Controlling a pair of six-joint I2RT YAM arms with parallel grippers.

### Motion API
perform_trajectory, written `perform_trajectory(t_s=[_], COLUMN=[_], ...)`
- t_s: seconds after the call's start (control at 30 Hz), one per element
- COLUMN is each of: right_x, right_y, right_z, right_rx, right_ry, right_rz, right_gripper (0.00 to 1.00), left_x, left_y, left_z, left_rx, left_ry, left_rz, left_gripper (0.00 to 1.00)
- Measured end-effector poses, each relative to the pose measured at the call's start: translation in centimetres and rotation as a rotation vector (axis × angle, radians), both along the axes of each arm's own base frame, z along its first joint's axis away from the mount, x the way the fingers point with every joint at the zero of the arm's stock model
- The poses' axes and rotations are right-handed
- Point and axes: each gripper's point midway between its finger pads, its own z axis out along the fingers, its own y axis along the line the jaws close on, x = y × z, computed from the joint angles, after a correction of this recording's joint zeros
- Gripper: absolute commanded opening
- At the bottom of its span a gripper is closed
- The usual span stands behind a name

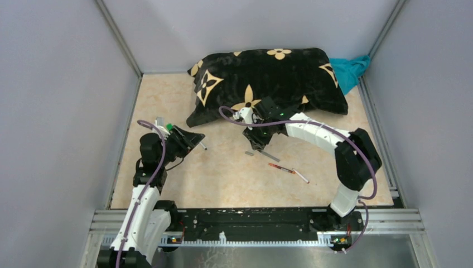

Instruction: Insert the pens into the pen caps

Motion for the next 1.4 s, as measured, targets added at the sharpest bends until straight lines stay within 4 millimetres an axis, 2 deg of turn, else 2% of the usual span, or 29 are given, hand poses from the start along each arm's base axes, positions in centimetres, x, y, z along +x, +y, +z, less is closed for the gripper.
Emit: perform_trajectory(t_s=[0.1, 0.27, 0.37, 0.47, 0.7, 0.87, 1.1, 1.13, 1.3, 1.4], right_x=[0.7, 0.1, -0.3, -0.2, 0.1, 0.1, 0.8, 0.9, 1.1, 1.3], right_y=[-1.8, -5.4, -6.4, -6.5, -6.6, -7.0, -7.3, -7.3, -7.4, -8.0], right_z=[0.7, -2.7, -4.2, -5.1, -5.7, -6.5, -6.7, -6.6, -6.5, -5.9], right_rx=[0.005, -0.093, -0.146, -0.168, -0.182, -0.204, -0.218, -0.218, -0.21, -0.175], right_ry=[-0.036, -0.003, 0.015, 0.022, 0.023, 0.029, -0.01, -0.013, -0.014, 0.009], right_rz=[-0.016, -0.063, -0.074, -0.078, -0.087, -0.098, -0.116, -0.116, -0.121, -0.136], right_gripper=[0.4, 0.4, 0.38, 0.35, 0.27, 0.24, 0.03, 0.0, 0.0, 0.0], left_x=[-0.3, -0.7, -0.9, -0.9, -1.1, -1.1, -1.1, -1.1, -1.4, -1.8], left_y=[-0.2, -0.6, -0.8, -0.9, -1.3, -1.5, -2.2, -2.3, -3.9, -5.6], left_z=[-1.0, -2.1, -2.5, -2.5, -2.5, -2.3, -2.0, -2.0, -2.0, -1.7], left_rx=[-0.016, -0.042, -0.051, -0.061, -0.075, -0.087, -0.109, -0.116, -0.157, -0.184], left_ry=[0.029, 0.068, 0.084, 0.086, 0.085, 0.082, 0.074, 0.074, 0.077, 0.066], left_rz=[-0.01, -0.027, -0.036, -0.042, -0.053, -0.059, -0.081, -0.087, -0.132, -0.186], left_gripper=[0.64, 0.64, 0.64, 0.64, 0.64, 0.64, 0.64, 0.64, 0.65, 0.73])
